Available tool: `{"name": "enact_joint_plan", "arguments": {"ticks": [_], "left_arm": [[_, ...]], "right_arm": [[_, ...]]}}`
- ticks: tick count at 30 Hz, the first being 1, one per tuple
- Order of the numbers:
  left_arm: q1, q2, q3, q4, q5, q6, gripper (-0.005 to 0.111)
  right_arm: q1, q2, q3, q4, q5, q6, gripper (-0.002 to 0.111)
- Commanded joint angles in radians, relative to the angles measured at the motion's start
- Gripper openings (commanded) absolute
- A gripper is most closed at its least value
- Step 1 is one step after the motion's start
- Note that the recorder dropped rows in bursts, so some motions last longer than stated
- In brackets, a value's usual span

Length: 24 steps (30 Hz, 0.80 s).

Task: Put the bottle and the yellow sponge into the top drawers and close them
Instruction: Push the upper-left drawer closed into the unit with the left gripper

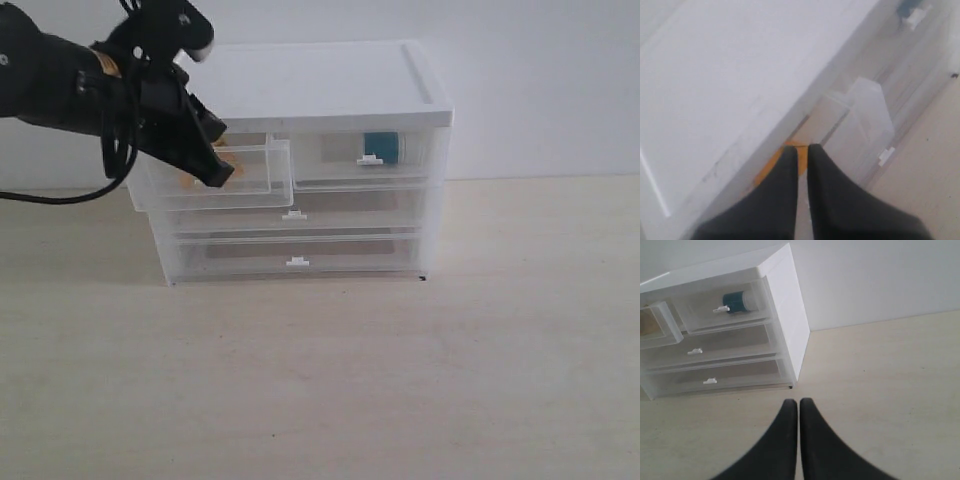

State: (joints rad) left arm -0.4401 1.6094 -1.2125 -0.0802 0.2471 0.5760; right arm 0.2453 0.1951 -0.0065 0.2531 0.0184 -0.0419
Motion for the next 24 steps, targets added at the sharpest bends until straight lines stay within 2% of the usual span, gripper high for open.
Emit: {"name": "enact_joint_plan", "arguments": {"ticks": [1, 4, 6, 9, 13, 17, 24], "left_arm": [[0.0, -0.042, 0.001, -0.008, 0.125, -0.056, 0.004], [0.0, 0.001, 0.001, -0.038, 0.212, -0.067, 0.004], [0.0, 0.037, 0.001, -0.033, 0.216, -0.067, 0.004], [0.0, 0.09, 0.001, 0.0, 0.133, -0.067, 0.004], [0.009, 0.126, 0.001, 0.003, -0.066, -0.093, 0.004], [0.041, 0.14, 0.001, 0.001, -0.133, -0.12, 0.004], [0.075, 0.172, 0.001, -0.002, -0.16, -0.142, 0.004]], "right_arm": [[-0.005, -0.004, 0.007, 0.003, -0.012, -0.001, 0.0], [-0.005, -0.004, 0.007, 0.003, -0.012, -0.001, 0.0], [-0.005, -0.004, 0.007, 0.003, -0.018, -0.005, 0.0], [-0.005, -0.004, 0.007, 0.003, -0.018, -0.005, 0.0], [-0.005, -0.004, 0.007, 0.003, -0.018, -0.009, 0.0], [-0.005, -0.004, 0.007, 0.003, -0.018, -0.016, 0.0], [-0.005, -0.004, 0.007, 0.003, -0.018, -0.016, 0.0]]}}
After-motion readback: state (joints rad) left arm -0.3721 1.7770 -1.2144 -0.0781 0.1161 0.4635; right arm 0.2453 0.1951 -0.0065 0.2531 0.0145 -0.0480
